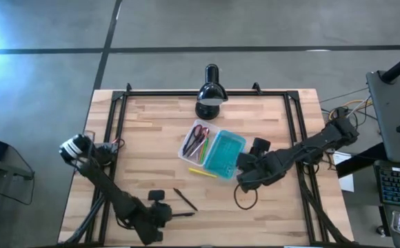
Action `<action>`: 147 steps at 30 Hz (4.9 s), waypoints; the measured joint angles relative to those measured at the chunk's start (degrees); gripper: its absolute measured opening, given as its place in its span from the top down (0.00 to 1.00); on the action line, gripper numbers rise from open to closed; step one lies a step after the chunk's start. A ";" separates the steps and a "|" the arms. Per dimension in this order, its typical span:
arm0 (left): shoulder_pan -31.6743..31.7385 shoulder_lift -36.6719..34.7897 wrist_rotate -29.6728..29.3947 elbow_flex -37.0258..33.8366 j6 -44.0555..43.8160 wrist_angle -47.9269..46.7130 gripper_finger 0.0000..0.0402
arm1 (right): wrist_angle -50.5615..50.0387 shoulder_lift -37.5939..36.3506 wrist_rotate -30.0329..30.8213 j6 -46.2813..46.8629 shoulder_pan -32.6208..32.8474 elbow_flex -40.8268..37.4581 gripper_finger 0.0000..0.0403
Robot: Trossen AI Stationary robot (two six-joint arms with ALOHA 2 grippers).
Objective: Pick & place school supplies into a supply box
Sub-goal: Put the black pen into the supply box
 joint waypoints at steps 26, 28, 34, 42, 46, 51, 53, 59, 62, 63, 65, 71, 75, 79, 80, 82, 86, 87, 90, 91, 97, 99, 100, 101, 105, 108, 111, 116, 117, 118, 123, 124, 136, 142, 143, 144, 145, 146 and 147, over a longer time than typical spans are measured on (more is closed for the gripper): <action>7.39 9.64 11.38 5.60 0.08 -4.95 0.91 | 7.10 -18.75 0.79 9.08 -0.03 -17.56 0.51; 7.86 9.53 11.95 5.63 0.21 -5.23 0.96 | 7.61 -18.75 0.79 9.03 -0.04 -17.94 0.51; 9.40 8.26 13.94 5.55 -2.28 -5.38 0.97 | 7.54 -18.75 1.54 8.87 -0.07 -18.55 0.51; 9.51 2.06 16.73 4.99 -15.65 -6.85 0.97 | 7.58 -18.89 5.33 4.38 -0.18 -17.63 0.52; 9.10 -3.55 15.51 5.03 -26.52 -6.44 0.97 | 9.03 -19.51 7.51 3.88 -0.90 -17.59 0.53; 13.21 -10.85 4.22 4.05 -34.36 -6.70 0.98 | 11.98 -19.78 10.33 7.58 -2.89 -17.71 0.55; 16.96 -13.24 2.46 2.80 -35.26 -7.36 0.98 | 14.14 -19.84 12.36 9.38 -3.75 -17.71 0.55; 33.14 -17.24 6.62 -2.36 -25.39 -2.19 0.98 | 20.35 -19.78 14.06 10.49 -6.67 -17.71 0.56; 41.32 -17.10 11.86 -4.43 -17.11 1.49 0.98 | 20.58 -19.78 14.06 10.82 -7.51 -17.66 0.56; 44.20 -16.66 13.35 -4.64 -14.57 2.28 0.98 | 20.61 -19.78 14.06 11.30 -7.59 -17.61 0.56; 49.46 -15.89 15.54 -4.90 -10.85 3.75 0.98 | 20.58 -19.78 14.06 13.01 -7.59 -17.60 0.56; 59.74 -11.68 21.58 -5.15 -5.49 5.70 0.98 | 20.26 -19.78 14.06 16.16 -7.59 -17.66 0.56; 61.23 -8.43 25.97 -5.09 -4.22 7.44 0.95 | 20.01 -19.78 14.07 16.94 -7.59 -17.67 0.56; 60.94 -5.78 26.45 -5.04 -5.09 8.34 0.93 | 19.87 -19.75 14.10 16.90 -7.62 -17.89 0.56; 60.87 -5.46 26.40 -5.01 -5.70 8.84 0.92 | 19.81 -19.75 14.10 16.87 -7.62 -18.14 0.56; 60.60 -5.50 25.73 -4.91 -6.16 8.74 0.91 | 19.82 -19.71 14.10 16.87 -7.71 -18.59 0.56; 59.43 -7.55 23.29 -4.46 -4.98 8.23 0.88 | 19.74 -19.71 14.08 17.42 -7.83 -19.76 0.56; 59.17 -8.14 22.45 -4.28 -4.39 8.09 0.87 | 19.78 -19.71 14.08 17.67 -7.83 -19.98 0.56; 58.63 -9.44 19.64 -4.10 -3.34 6.62 0.82 | 19.65 -19.71 14.06 17.99 -7.83 -20.25 0.56; 58.61 -9.47 19.36 -4.10 -3.30 6.59 0.80 | 19.65 -19.71 14.06 17.95 -7.83 -20.28 0.56; 55.37 -11.24 25.67 -4.26 3.93 6.75 0.75 | 19.29 -19.69 13.84 16.51 -7.83 -20.32 0.56; 51.41 -13.33 28.95 -4.18 13.28 6.84 0.75 | 19.19 -19.69 13.62 16.46 -7.82 -20.32 0.56; 48.93 -14.42 29.92 -4.15 18.06 5.85 0.75 | 19.15 -19.69 13.51 16.46 -7.81 -20.32 0.56; 46.46 -15.29 30.11 -4.15 22.20 4.43 0.75 | 19.02 -19.69 13.28 16.40 -7.81 -20.32 0.56; 35.78 -16.94 29.87 -4.17 31.81 -0.28 0.75 | 18.93 -19.69 11.89 14.91 -7.81 -20.33 0.56; 28.71 -16.39 26.51 -4.17 34.77 -1.47 0.74 | 18.93 -19.69 11.23 13.42 -7.82 -20.35 0.56; 24.38 -14.15 21.24 -4.16 38.15 -1.37 0.74 | 18.94 -19.69 11.06 12.50 -7.83 -20.40 0.56; 23.54 -9.09 19.84 -4.17 39.49 -0.47 0.74 | 18.95 -19.64 11.00 12.20 -7.86 -20.40 0.56; 23.62 -8.10 19.86 -4.19 39.66 0.24 0.74 | 18.95 -19.64 10.81 12.17 -7.86 -20.40 0.56; 23.62 -7.32 19.83 -4.19 40.06 1.10 0.74 | 18.95 -19.64 10.58 12.17 -7.86 -20.40 0.56; 23.54 -5.26 20.06 -3.68 42.10 4.43 0.74 | 18.80 -19.64 8.94 12.19 -7.83 -20.40 0.56; 23.55 -5.14 20.33 -3.67 42.11 4.44 0.74 | 18.73 -19.64 8.50 12.20 -7.81 -20.40 0.56; 23.55 -1.44 22.42 -3.93 45.34 7.83 0.74 | 17.11 -19.64 7.61 10.92 -7.81 -20.40 0.56; 23.57 0.90 22.43 -4.03 45.54 8.12 0.74 | 16.04 -19.64 7.44 10.91 -7.81 -20.40 0.56; 23.57 1.52 22.45 -4.04 45.55 8.09 0.74 | 15.84 -19.64 7.44 10.90 -7.81 -20.40 0.56; 23.62 1.88 22.54 -4.03 45.52 8.18 0.74 | 15.74 -19.64 7.44 10.88 -7.81 -20.40 0.56; 23.64 2.21 22.55 -4.01 45.49 8.24 0.74 | 15.74 -19.64 7.44 10.87 -7.81 -20.40 0.56; 23.69 2.55 22.57 -3.94 45.48 8.25 0.75 | 15.74 -19.64 7.45 10.86 -7.81 -20.40 0.56; 23.80 2.87 22.55 -3.91 45.43 8.26 0.75 | 15.70 -19.64 7.45 10.75 -7.81 -20.40 0.56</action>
